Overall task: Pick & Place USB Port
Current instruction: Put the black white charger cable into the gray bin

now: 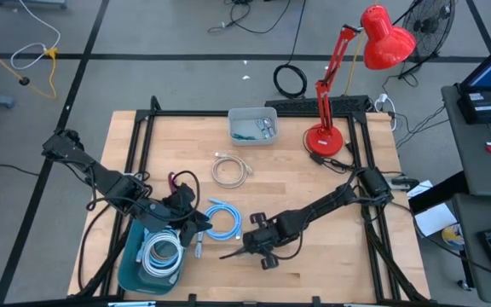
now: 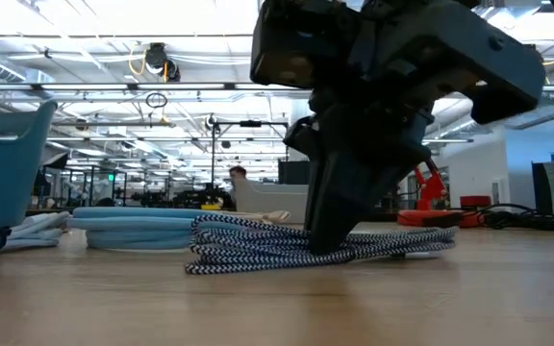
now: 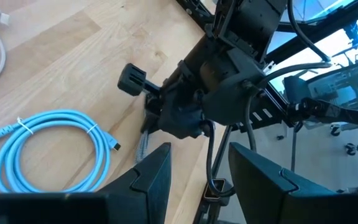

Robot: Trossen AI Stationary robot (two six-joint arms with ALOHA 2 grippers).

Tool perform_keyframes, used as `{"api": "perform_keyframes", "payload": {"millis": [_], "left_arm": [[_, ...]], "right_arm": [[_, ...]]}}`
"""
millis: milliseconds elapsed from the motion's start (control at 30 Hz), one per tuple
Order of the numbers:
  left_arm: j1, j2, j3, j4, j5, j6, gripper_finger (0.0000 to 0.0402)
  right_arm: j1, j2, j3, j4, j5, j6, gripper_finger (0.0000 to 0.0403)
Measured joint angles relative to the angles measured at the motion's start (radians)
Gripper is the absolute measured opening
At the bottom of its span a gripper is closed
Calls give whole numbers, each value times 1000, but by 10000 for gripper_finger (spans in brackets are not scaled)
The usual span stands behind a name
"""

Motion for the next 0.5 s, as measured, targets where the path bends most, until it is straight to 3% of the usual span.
{"api": "perform_keyframes", "payload": {"millis": [200, 500], "left_arm": [[0, 0, 0, -3, 0, 9, 161], [0, 0, 0, -3, 0, 21, 161]], "right_arm": [[0, -47, -7, -8, 51, 126, 17], [-40, -234, -4, -83, 216, 147, 12]]}}
